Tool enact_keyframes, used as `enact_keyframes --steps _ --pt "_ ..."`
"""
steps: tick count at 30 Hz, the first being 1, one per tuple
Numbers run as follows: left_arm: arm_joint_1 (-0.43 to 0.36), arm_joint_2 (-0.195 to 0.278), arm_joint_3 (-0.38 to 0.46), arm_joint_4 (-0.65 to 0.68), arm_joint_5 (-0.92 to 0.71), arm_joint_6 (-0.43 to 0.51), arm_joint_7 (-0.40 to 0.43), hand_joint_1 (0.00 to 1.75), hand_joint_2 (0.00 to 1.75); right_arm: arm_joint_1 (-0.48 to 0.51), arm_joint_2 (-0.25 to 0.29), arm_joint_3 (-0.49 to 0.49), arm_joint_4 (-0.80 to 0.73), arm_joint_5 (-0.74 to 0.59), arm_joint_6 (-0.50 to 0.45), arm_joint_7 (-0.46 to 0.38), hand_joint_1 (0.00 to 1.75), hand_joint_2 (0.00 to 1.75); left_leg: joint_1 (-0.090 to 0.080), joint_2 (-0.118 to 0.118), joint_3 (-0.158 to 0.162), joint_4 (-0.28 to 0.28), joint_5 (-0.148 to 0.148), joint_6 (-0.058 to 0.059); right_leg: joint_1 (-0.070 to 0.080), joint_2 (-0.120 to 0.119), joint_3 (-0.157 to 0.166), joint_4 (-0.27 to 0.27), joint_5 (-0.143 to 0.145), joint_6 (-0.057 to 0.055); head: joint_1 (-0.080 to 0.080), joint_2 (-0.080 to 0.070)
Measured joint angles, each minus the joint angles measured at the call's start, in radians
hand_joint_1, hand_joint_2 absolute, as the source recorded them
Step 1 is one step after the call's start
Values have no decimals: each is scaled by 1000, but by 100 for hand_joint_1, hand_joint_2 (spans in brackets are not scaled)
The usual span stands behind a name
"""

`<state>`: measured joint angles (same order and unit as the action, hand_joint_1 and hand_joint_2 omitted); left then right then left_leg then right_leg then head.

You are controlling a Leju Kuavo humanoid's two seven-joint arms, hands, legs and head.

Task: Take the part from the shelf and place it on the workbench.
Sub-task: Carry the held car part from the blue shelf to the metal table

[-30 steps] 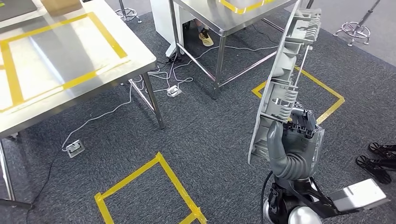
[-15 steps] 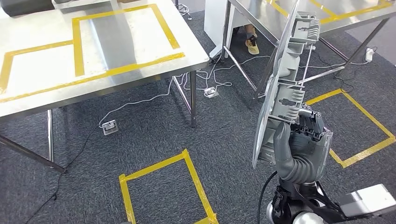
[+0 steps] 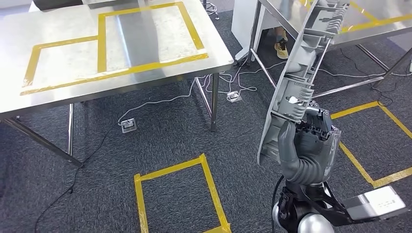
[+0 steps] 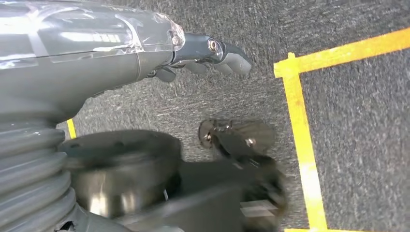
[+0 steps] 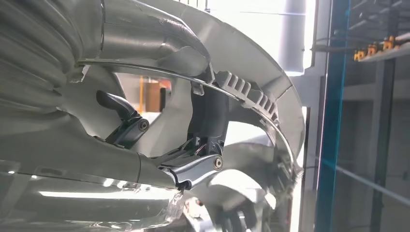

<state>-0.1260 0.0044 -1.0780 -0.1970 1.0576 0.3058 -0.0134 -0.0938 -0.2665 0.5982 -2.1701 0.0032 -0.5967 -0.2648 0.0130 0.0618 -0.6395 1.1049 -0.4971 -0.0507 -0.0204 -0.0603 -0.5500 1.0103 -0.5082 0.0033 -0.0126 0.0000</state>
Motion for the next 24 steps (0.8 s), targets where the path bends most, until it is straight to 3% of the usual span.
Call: enact_keyframes --steps 2,4,5,7,9,10,11,12,13,15,16,18,20,23,24 --pt "-1 -2 2 -3 1 -1 6 0 175 -1 0 -1 -4 6 -9 6 175 175 -9 31 27 -57 8 13 4 -15 2 6 -7 13 -4 0" --pt "0 -7 2 -4 1 -1 15 0 175 -2 -1 -1 -11 15 -18 17 175 175 -13 12 26 -60 6 35 5 -37 8 4 -11 22 -1 0" --pt "0 -10 2 -4 2 -1 18 0 175 -3 -2 -2 -16 18 -22 22 175 175 -12 -1 26 -61 8 43 3 -37 11 7 -19 27 3 0" --pt "0 -14 2 -4 2 -1 21 0 175 -4 -5 -2 -25 22 -26 27 175 175 -9 -29 28 -64 11 58 -1 -4 -5 59 -59 33 10 0" --pt "-1 -16 2 -4 2 -1 22 0 175 -4 -9 -2 -31 25 -28 28 175 175 -9 -56 29 -64 11 68 -1 40 -62 189 -125 34 23 0" --pt "-1 -18 2 -4 2 -1 22 0 175 -4 -11 -2 -32 26 -29 28 175 175 -11 -71 30 -64 11 71 1 49 -93 254 -148 32 29 0" --pt "0 -19 2 -4 2 -1 22 0 175 -4 -12 -2 -32 27 -29 28 175 175 -14 -86 32 -64 11 73 3 54 -114 292 -152 29 35 0" --pt "1 -20 2 -4 2 -1 23 0 175 -4 -13 -2 -32 27 -29 29 175 175 -17 -100 34 -64 11 74 5 56 -119 293 -136 23 40 0" --pt "2 -20 2 -4 2 -1 23 0 175 -5 -14 -2 -33 28 -29 31 175 175 -20 -114 37 -64 11 74 7 61 -106 253 -100 16 44 0" --pt "1 -22 2 -4 2 -2 21 0 175 -6 -15 -2 -37 30 -30 37 175 175 -25 -137 41 -63 10 75 11 89 -58 123 -21 -3 49 0" --pt "1 -23 2 -4 2 -2 19 0 175 -7 -16 -2 -40 32 -31 42 175 175 -26 -146 39 -62 10 74 13 103 -38 69 1 -10 49 0" --pt "1 -26 3 -4 2 -3 14 0 175 -11 -18 -2 -44 35 -32 49 175 175 -24 -157 32 -62 13 67 16 115 -23 26 6 -15 49 0" --pt "4 -26 3 -4 2 -3 11 0 175 -14 -20 -2 -46 35 -33 52 175 175 -22 -162 30 -68 17 62 16 108 -19 10 5 -9 51 0" --pt "6 -25 3 -4 2 -4 10 0 175 -13 -20 -2 -46 32 -42 53 175 175 -26 -155 39 -80 17 73 14 107 -13 -2 5 8 43 0" --pt "6 -24 3 -4 2 -4 11 0 175 -12 -20 -2 -46 30 -46 53 175 175 -26 -151 40 -81 17 74 13 109 -13 -2 7 6 41 0"
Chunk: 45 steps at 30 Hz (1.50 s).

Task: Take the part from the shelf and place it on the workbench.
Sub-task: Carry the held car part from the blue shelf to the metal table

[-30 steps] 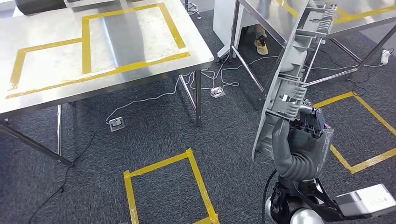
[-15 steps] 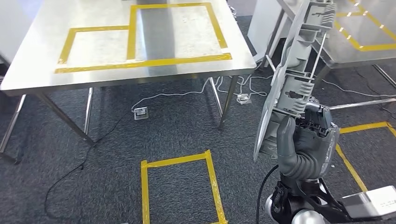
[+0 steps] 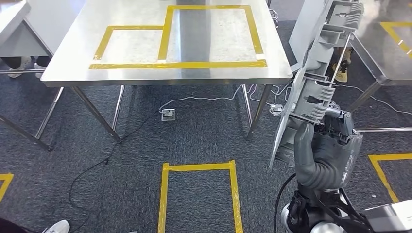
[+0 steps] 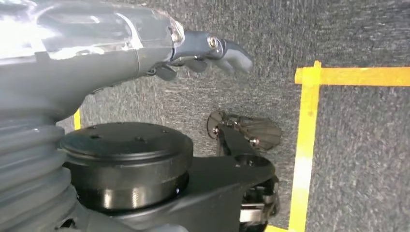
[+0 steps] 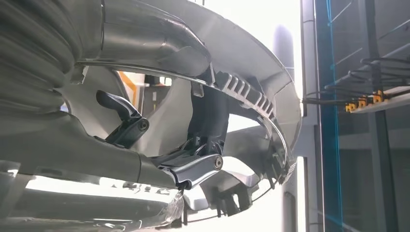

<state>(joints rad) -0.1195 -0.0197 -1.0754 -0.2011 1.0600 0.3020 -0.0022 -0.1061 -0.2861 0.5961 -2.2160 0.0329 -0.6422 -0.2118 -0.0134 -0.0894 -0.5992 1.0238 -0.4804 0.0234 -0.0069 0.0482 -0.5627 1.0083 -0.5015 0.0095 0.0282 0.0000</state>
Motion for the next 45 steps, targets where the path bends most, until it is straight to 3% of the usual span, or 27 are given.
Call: enact_keyframes --steps 5,9,37,45 --pt "2 4 0 0 0 0 7 0 175 3 0 0 0 -14 -7 0 175 175 2 31 8 -3 -4 -7 4 22 0 2 3 -8 -5 0" --pt "0 4 0 0 0 0 8 0 175 5 0 0 0 -18 -7 -1 175 175 4 41 11 -4 -7 -11 4 32 0 3 2 -10 -6 0" --pt "-1 5 0 0 7 -3 -3 0 175 13 2 -3 0 -44 -20 -50 175 175 2 37 9 -4 -8 -10 1 32 2 -4 2 -9 -5 0" --pt "-1 5 0 0 7 3 2 0 175 70 52 -63 -9 -45 -24 -96 175 175 2 35 8 -4 -8 -10 1 30 2 -4 1 -9 -5 0"
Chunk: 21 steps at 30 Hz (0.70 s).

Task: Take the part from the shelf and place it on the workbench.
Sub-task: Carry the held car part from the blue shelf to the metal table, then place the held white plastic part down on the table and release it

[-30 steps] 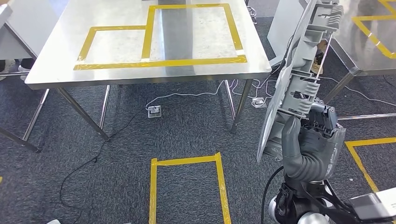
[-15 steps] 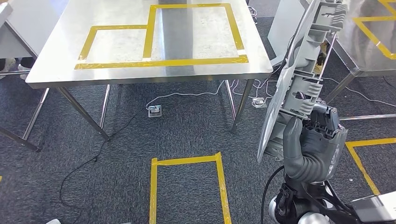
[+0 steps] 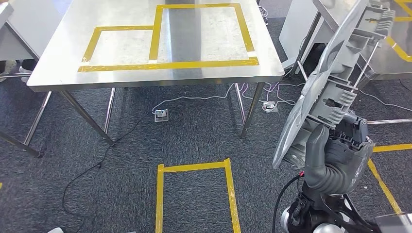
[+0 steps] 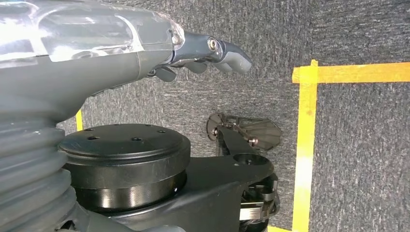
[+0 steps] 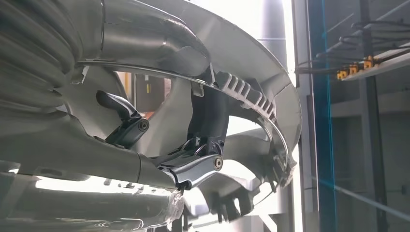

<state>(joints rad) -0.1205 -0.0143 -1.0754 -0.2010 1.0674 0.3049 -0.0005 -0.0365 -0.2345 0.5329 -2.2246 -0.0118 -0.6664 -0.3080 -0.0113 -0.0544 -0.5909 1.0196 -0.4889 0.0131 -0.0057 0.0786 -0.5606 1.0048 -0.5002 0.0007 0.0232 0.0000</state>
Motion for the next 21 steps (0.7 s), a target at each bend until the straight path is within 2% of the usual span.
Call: enact_keyframes --steps 21 --pt "0 3 0 0 0 0 0 0 175 5 18 -19 0 -9 0 0 175 175 0 0 0 0 0 1 0 0 0 0 0 0 -1 0"
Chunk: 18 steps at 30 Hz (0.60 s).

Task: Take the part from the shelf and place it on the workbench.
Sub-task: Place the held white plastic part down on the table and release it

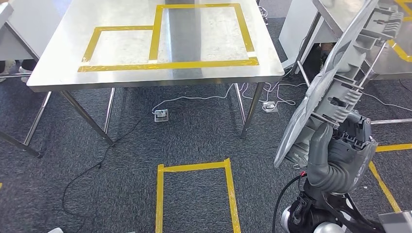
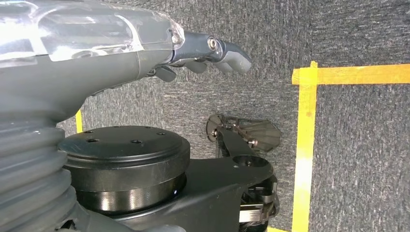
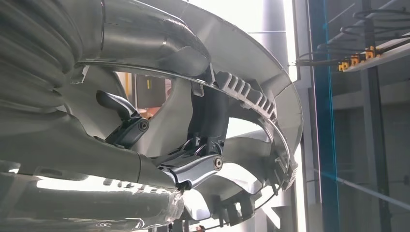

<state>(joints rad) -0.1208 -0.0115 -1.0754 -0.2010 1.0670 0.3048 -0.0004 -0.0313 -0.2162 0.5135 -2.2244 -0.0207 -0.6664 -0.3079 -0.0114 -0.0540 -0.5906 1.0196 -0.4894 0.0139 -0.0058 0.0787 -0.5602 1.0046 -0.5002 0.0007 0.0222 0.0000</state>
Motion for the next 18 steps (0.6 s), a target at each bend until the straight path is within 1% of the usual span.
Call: enact_keyframes --steps 14,15,18 --pt "0 0 0 0 0 -8 -2 0 175 2 4 -2 0 -11 0 0 175 175 0 0 0 0 0 0 0 0 0 0 0 0 0 0" --pt "0 0 0 0 0 -10 -2 0 175 2 4 -2 0 -11 0 0 175 175 -1 0 0 1 -1 1 0 0 0 -1 0 1 0 0" --pt "0 1 0 0 -1 -13 -3 0 175 3 5 -6 0 -12 0 0 175 175 -5 0 0 5 -4 8 -3 0 2 -4 0 7 -2 0"
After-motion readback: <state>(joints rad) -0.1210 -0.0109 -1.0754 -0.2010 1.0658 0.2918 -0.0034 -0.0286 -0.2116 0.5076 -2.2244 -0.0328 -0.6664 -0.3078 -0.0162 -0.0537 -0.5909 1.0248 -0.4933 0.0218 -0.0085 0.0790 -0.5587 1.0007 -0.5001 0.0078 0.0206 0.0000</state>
